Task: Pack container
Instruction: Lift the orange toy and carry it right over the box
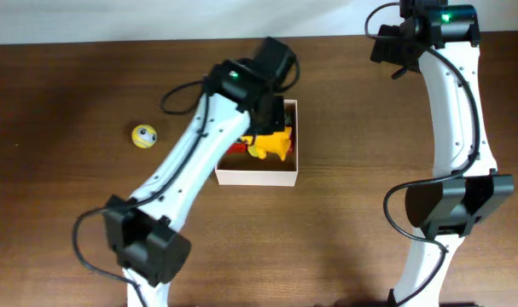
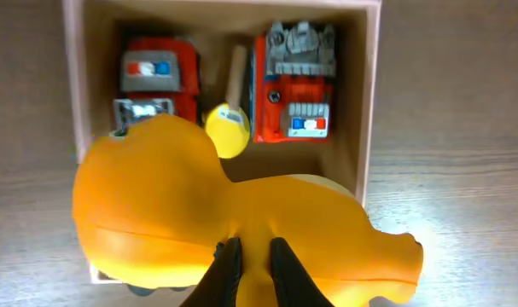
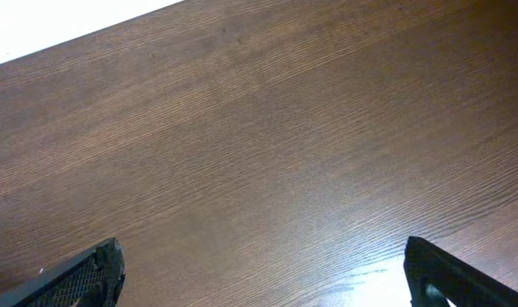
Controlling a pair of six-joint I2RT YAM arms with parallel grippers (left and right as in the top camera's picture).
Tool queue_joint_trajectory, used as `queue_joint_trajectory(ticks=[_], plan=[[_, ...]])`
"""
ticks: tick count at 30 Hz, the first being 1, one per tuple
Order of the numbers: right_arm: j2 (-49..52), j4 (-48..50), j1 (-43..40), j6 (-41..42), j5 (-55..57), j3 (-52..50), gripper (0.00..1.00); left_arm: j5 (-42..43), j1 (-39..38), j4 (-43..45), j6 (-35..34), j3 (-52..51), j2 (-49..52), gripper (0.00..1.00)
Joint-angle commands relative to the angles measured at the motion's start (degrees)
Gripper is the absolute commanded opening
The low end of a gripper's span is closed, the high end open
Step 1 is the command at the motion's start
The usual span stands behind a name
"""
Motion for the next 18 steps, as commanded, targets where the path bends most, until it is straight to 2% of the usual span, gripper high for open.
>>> queue_joint_trajectory(ticks=[1,8,18], plan=[[-0.17,0.04,-0.42,-0.39,0.68,-0.26,0.99,-2.34,-0.31,0.33,-2.86,1.07,4.07,0.11],[-0.17,0.02,-0.42,-0.39,0.68,-0.26,0.99,-1.79,-0.33,0.92,-4.46,1.07,8.66,0.08],[-0.17,0.02,-0.42,-0.39,0.68,-0.26,0.99,0.59,-0.85,-0.87,-6.67,0.98,9.31,0.04]])
